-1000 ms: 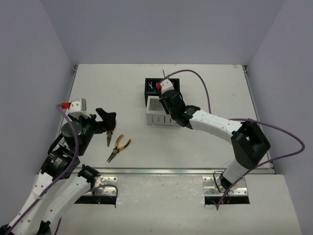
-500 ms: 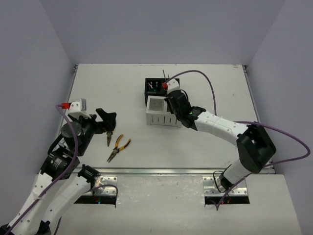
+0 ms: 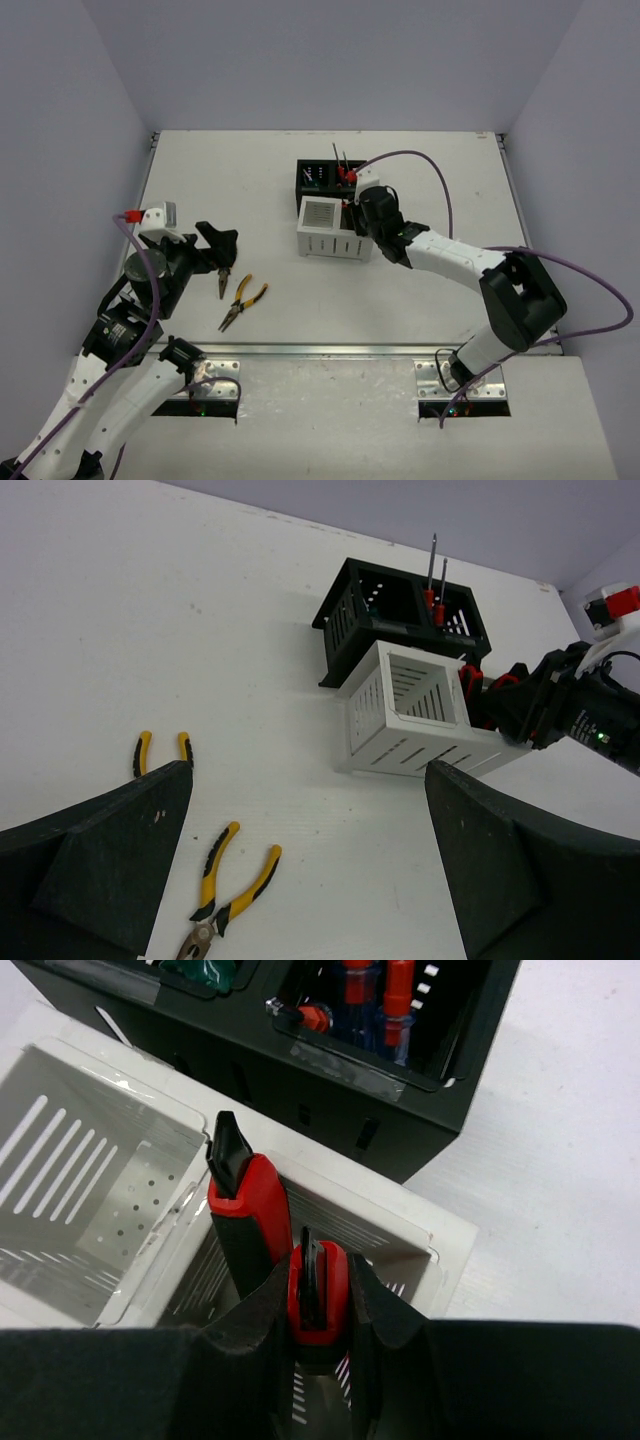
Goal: Sort the tools into containers
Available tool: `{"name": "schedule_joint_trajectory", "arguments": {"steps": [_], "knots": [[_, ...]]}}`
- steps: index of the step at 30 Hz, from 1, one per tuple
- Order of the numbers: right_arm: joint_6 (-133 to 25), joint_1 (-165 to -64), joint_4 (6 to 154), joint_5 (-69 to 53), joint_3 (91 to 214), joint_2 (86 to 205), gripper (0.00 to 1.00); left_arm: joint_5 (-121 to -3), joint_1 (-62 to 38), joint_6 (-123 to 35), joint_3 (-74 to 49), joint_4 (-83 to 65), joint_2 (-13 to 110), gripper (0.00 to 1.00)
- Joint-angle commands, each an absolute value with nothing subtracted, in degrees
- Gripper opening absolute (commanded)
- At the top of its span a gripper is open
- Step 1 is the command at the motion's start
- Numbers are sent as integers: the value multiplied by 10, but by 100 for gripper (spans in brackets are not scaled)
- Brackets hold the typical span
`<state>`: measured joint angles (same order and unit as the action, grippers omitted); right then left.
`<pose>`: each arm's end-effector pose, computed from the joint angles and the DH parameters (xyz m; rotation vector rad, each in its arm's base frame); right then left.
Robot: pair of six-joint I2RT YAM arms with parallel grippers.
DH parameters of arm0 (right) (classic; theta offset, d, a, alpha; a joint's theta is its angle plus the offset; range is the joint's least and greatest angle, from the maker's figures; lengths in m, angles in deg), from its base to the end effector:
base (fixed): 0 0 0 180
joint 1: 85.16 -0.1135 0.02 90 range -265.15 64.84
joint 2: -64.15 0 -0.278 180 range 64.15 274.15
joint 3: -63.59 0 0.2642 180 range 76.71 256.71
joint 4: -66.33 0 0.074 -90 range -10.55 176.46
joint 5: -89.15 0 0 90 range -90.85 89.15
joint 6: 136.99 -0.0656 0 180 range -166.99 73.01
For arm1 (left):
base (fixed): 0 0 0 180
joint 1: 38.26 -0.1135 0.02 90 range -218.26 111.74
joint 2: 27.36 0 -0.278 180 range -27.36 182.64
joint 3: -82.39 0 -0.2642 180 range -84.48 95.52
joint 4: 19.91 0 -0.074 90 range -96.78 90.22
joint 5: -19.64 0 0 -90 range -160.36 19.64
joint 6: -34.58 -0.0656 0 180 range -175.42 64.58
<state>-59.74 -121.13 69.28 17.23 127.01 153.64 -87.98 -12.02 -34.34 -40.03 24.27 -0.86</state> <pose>0.3147 0.2032 0.2092 -0.2241 2.0438 0.2005 0.1258 -0.0399 0.3430 -0.1392 1.7942 -0.3156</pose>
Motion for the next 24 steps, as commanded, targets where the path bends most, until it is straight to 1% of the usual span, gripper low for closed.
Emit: {"name": "schedule_joint_trajectory", "arguments": {"steps": [1,10,14,16,17,18,19,20,21,24], "knots": [[-606,-1215,680,105,1315,1570,0,-884,-114,-348,-400,217,-13,100],[-564,-1216,712,71,1364,1610,0,-886,-114,-347,-401,218,-13,100],[-546,-1215,731,80,1384,1615,1,-886,-113,-347,-401,217,-14,100],[-546,-1215,747,88,1395,1618,27,-887,-113,-347,-401,217,-13,100],[-550,-1215,762,96,1399,1616,42,-888,-113,-347,-400,217,-13,100],[-557,-1216,769,101,1403,1610,55,-890,-113,-347,-400,218,-11,100],[-564,-1216,775,106,1405,1602,65,-892,-113,-347,-400,219,-9,100],[-567,-1216,779,108,1406,1593,69,-894,-113,-346,-400,219,-8,100],[-568,-1216,782,108,1407,1581,71,-897,-113,-345,-399,220,-6,100],[-566,-1215,802,107,1424,1560,74,-905,-113,-340,-397,224,1,100]]}}
